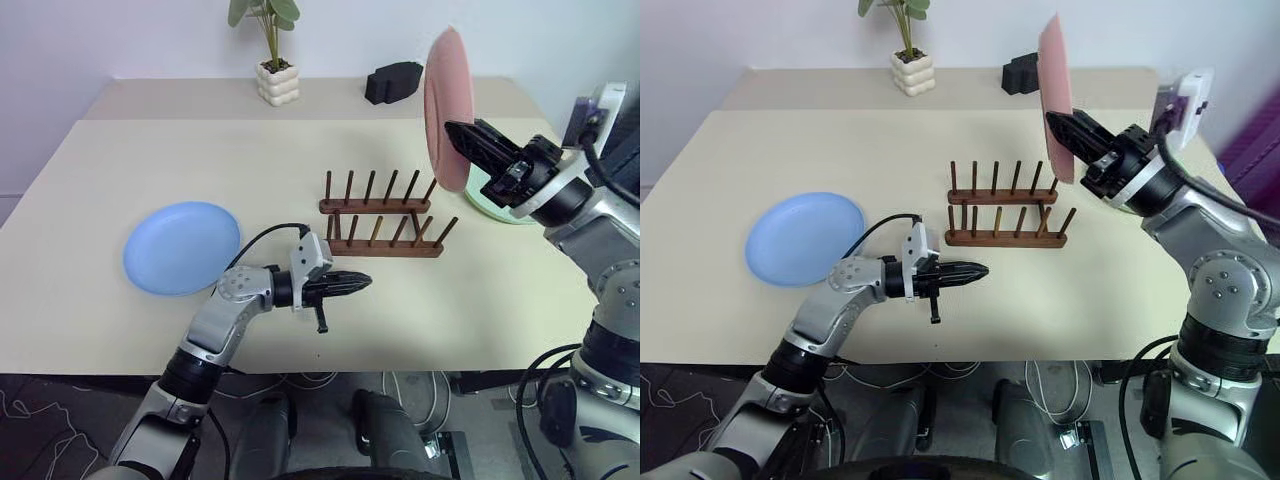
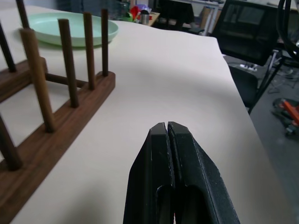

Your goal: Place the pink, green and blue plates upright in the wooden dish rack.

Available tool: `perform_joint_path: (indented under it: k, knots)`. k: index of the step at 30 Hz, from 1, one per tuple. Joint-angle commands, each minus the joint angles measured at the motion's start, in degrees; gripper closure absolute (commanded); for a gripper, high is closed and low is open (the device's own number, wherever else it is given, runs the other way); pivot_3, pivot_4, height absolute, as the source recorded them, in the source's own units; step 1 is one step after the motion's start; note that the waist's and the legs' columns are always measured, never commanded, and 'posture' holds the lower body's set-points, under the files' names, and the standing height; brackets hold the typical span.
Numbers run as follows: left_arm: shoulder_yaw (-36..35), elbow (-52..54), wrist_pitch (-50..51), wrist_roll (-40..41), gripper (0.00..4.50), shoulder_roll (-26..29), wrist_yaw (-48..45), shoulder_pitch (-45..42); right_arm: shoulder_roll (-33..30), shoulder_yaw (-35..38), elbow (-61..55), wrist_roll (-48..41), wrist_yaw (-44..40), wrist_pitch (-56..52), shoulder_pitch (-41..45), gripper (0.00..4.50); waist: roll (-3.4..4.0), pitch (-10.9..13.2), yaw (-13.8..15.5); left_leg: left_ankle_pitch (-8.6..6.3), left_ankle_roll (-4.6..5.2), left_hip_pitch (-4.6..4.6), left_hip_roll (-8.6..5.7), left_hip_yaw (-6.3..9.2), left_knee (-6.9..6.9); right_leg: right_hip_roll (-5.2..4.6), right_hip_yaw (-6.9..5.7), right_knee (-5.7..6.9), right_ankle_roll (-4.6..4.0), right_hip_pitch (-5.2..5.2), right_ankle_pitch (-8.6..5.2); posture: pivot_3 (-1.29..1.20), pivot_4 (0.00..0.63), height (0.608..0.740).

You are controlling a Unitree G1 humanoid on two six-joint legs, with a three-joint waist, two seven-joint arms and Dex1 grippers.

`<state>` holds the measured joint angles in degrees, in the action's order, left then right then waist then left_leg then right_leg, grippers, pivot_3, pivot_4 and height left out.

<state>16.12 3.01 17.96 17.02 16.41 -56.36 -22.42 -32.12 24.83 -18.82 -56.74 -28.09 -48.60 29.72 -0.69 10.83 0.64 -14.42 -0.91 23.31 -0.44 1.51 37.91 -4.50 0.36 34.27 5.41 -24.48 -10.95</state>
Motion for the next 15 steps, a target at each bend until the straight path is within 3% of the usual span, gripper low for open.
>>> perform_joint_path:
  k: [1, 10, 15]
  knots:
    - [-1.04, 2.30, 0.06, 1.35, 4.50, 0.41, 0.15, 0.48, 0.23, 2.75, 0.51, -4.94, 1.30, -0.43, 0.04, 4.45, 0.03, 0.01, -0.04, 0.00, 0.00, 0.00, -0.01, -0.01, 0.00, 0.00, 0.00, 0.00, 0.00, 0.00, 0.00, 0.00, 0.150, 0.736]
    - [-0.92, 2.41, 0.32, 1.57, 4.50, 0.68, 0.11, 0.56, 0.97, 3.87, 2.06, -13.37, 3.43, -1.48, -3.81, 4.45, 0.03, 0.01, -0.06, -0.01, 0.01, 0.00, -0.01, -0.02, 0.00, 0.00, 0.00, -0.01, 0.00, 0.00, 0.00, 0.00, 0.150, 0.736]
    - [-0.98, 2.45, 0.49, 1.64, 4.50, 0.70, 0.06, 0.45, 0.31, 3.55, 3.20, -13.34, 4.23, -0.82, -5.29, 4.45, 0.03, 0.01, -0.16, -0.02, 0.03, -0.01, 0.00, -0.01, 0.00, 0.02, 0.00, 0.00, 0.00, 0.00, 0.00, 0.00, 0.150, 0.736]
